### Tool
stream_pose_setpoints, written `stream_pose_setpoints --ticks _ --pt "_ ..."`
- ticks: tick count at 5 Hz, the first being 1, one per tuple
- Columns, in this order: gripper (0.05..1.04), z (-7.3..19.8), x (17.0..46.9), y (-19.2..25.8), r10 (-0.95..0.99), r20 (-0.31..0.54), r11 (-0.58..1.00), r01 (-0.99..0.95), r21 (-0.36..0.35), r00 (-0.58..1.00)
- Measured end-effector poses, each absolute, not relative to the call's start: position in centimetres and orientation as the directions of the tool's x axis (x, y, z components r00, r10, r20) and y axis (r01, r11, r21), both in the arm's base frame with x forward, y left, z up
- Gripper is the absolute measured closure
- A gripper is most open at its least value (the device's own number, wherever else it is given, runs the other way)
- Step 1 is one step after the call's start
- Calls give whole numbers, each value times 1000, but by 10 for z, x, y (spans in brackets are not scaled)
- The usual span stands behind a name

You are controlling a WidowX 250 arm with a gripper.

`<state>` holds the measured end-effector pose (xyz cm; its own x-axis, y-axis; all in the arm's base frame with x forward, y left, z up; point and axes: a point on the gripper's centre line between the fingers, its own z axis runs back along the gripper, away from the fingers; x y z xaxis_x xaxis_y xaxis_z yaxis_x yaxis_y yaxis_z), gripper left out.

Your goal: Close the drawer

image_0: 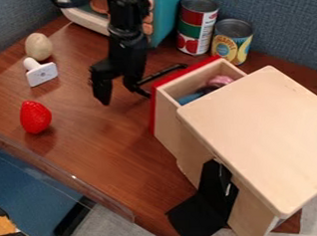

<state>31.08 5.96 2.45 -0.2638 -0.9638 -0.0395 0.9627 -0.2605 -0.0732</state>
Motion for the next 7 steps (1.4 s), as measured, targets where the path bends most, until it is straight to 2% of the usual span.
stream_pose_setpoints --ticks 3,4,5,6,7 --pt "84 16 309 14 -945 -58 -317 945 -76 -322" --pt "85 12 300 4 -939 -37 -337 936 -99 -342" --pt "84 22 293 0 -937 -32 -345 934 -90 -349" --pt "84 24 290 4 -936 -31 -345 934 -95 -350" --pt "85 43 304 39 -977 -96 -179 979 -94 -188"
